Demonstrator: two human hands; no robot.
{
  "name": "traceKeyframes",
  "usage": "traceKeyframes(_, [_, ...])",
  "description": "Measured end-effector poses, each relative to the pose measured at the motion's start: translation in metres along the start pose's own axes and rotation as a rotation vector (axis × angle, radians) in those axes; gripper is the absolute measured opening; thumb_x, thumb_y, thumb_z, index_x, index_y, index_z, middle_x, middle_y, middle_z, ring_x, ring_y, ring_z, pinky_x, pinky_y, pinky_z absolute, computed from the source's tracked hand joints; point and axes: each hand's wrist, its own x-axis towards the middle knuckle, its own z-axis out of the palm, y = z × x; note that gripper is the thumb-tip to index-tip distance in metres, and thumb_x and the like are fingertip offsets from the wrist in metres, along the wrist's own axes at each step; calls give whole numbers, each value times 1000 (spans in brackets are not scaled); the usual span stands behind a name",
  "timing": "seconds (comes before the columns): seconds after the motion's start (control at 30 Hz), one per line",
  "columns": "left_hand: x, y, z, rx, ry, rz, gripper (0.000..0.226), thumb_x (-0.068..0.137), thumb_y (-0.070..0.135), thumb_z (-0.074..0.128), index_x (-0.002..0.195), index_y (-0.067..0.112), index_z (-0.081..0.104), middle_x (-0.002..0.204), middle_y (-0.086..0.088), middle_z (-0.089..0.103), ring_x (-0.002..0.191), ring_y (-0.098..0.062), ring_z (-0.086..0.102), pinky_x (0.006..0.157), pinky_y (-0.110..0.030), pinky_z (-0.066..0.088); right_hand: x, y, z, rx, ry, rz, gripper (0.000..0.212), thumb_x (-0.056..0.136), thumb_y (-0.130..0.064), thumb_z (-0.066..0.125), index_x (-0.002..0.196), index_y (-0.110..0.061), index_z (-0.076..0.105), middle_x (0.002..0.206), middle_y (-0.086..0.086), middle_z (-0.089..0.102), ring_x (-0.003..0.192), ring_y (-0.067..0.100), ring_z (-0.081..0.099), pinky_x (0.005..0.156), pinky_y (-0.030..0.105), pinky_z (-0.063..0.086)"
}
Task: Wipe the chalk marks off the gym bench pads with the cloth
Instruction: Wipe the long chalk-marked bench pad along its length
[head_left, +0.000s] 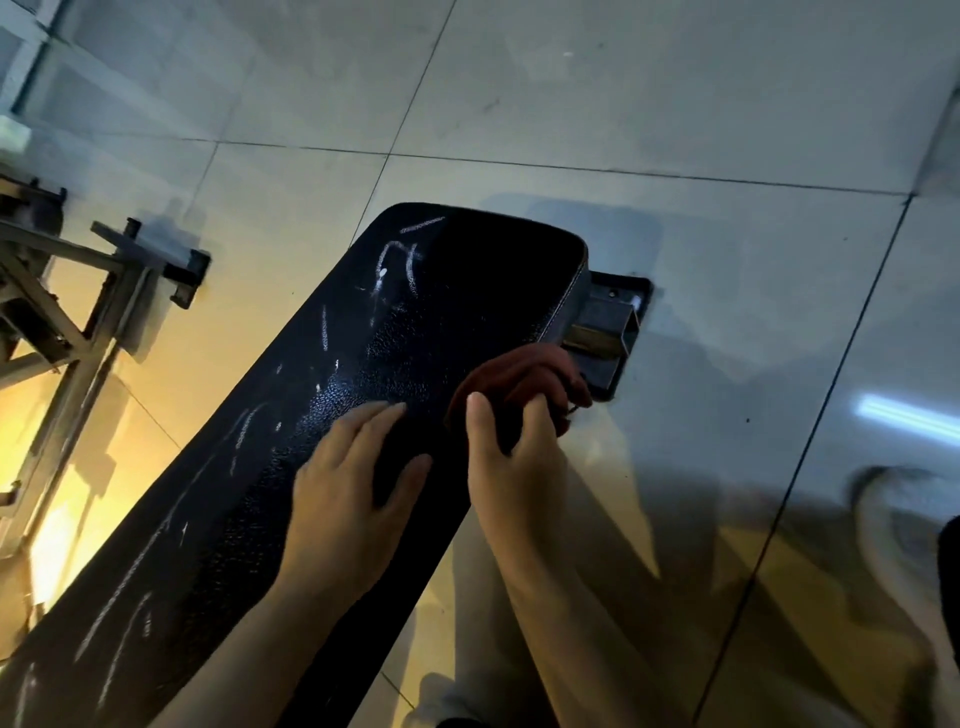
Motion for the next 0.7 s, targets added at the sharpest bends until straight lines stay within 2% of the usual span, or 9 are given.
traceKeyframes(0.07, [8,19,3,-34,-53,37,59,90,49,48,142,22,44,142,3,45,125,-10,41,103,-43,40,-7,-5,-4,99,-44,65,11,99,-33,48,97,-22,51,84,-1,59,67,2,57,54,12,43])
traceKeyframes(0.13, [12,29,4,-47,-23,63,44,91,33,60,133,19,55,132,5,52,118,-13,48,99,-30,38,-16,-8,-6,141,-57,78,18,101,-33,43,90,-21,52,78,0,55,60,1,52,51,14,40])
traceKeyframes(0.23, [6,31,-6,-198,-11,13,12,90,21,65,96,31,66,97,21,61,85,1,57,78,-20,45,-28,-8,-12,205,-68,99,25,103,-29,39,83,-22,52,74,-1,53,59,0,52,53,15,42])
traceKeyframes(0.27, [2,32,-12,-291,-10,-28,13,91,21,64,87,34,65,85,18,64,77,0,59,71,-20,48,-30,-8,-15,242,-82,103,24,103,-27,39,84,-23,53,77,-2,56,59,-2,54,52,13,44])
traceKeyframes(0.33, [-8,33,-21,-477,20,-66,17,91,19,63,82,33,65,77,12,67,70,-3,62,63,-16,48,-35,-8,-22,286,-83,94,21,103,-29,39,89,-27,54,86,-2,60,69,-2,59,55,10,46])
traceKeyframes(0.43, [-21,40,-32,-588,48,-41,12,91,18,62,83,26,65,79,5,68,74,-11,64,70,-17,51,-40,-7,-35,390,-29,85,18,102,-29,41,97,-31,58,99,-6,63,84,1,63,63,13,50])
traceKeyframes(0.5, [-29,49,-39,-676,42,-18,10,90,16,61,83,23,64,78,1,70,76,-14,67,74,-24,56,-41,-6,-45,503,-9,118,21,102,-22,44,112,-27,62,111,-7,63,91,-1,63,77,19,55])
traceKeyframes(0.57, [-39,58,-44,-672,34,28,10,90,14,62,82,21,62,76,-2,69,72,-14,66,68,-21,56,-39,-3,-54,577,29,164,31,101,-13,45,129,-19,58,123,-4,60,106,6,60,97,32,51])
traceKeyframes(0.7, [-54,73,-54,-524,106,94,18,87,14,67,77,27,60,66,11,61,61,-2,54,57,-12,45,-37,4,-70,463,86,65,33,94,1,54,111,-25,65,119,-2,65,111,13,62,95,27,52])
